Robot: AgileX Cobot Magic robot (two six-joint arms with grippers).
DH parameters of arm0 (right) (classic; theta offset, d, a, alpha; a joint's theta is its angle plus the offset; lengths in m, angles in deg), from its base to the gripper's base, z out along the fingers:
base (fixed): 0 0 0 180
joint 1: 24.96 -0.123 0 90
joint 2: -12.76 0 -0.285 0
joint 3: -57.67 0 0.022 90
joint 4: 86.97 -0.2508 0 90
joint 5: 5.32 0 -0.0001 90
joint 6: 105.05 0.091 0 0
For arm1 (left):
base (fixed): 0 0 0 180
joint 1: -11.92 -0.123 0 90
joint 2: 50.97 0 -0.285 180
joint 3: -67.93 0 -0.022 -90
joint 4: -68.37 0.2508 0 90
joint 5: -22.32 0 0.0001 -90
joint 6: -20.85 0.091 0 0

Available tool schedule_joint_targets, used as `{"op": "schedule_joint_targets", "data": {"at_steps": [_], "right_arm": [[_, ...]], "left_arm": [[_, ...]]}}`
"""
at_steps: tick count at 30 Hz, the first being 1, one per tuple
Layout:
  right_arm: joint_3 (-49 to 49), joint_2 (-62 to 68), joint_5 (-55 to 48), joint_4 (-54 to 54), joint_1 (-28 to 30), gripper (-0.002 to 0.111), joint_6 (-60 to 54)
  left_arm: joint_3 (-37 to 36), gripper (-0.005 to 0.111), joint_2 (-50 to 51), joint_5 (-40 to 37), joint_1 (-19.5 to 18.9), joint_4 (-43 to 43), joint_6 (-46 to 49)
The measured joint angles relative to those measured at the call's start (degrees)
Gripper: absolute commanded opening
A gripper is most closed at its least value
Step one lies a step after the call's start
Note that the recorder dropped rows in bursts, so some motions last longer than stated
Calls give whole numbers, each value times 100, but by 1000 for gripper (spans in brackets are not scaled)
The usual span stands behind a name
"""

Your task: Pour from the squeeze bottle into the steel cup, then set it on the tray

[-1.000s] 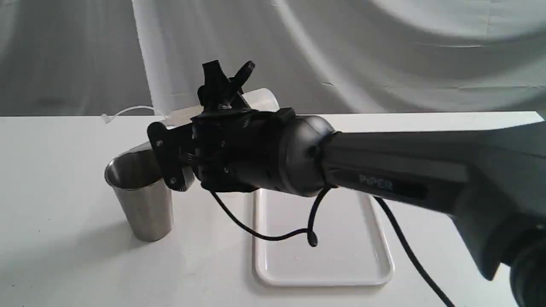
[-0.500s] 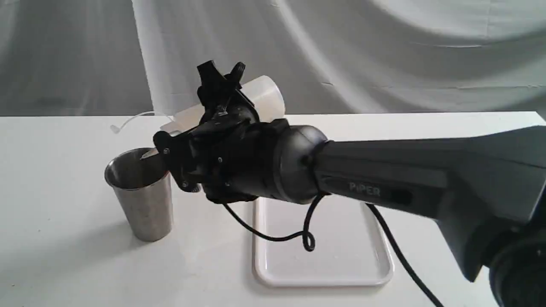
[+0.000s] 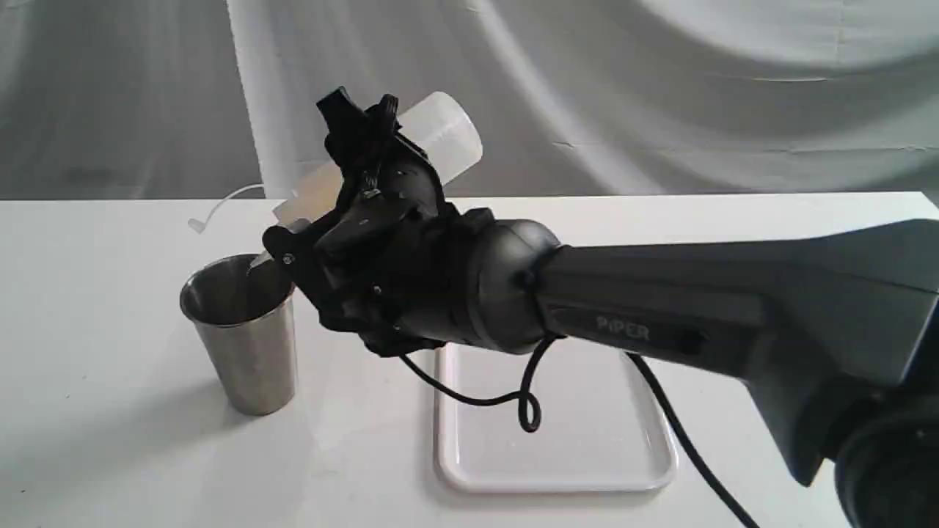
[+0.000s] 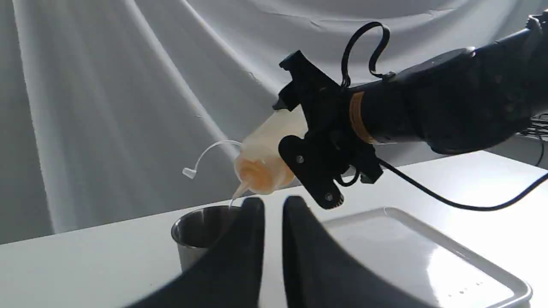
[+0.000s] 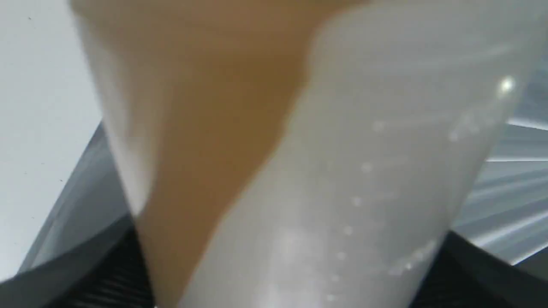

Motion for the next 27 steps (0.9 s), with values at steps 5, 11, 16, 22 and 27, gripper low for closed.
{"op": "schedule_joint_targets", "data": {"at_steps": [5, 11, 16, 22, 27], "right_arm": [[0, 14, -81, 246, 0, 0, 0], [0, 14, -147, 268, 0, 0, 0], [0, 42, -160, 268, 0, 0, 0], [0, 82, -160, 268, 0, 0, 0], [0, 82, -125, 272, 0, 0, 0]], "left_arm": [[0, 8, 0, 0, 0, 0, 0], [0, 8, 0, 0, 0, 0, 0], [0, 8, 0, 0, 0, 0, 0], [0, 8, 0, 0, 0, 0, 0], [0, 8, 0, 0, 0, 0, 0]]}}
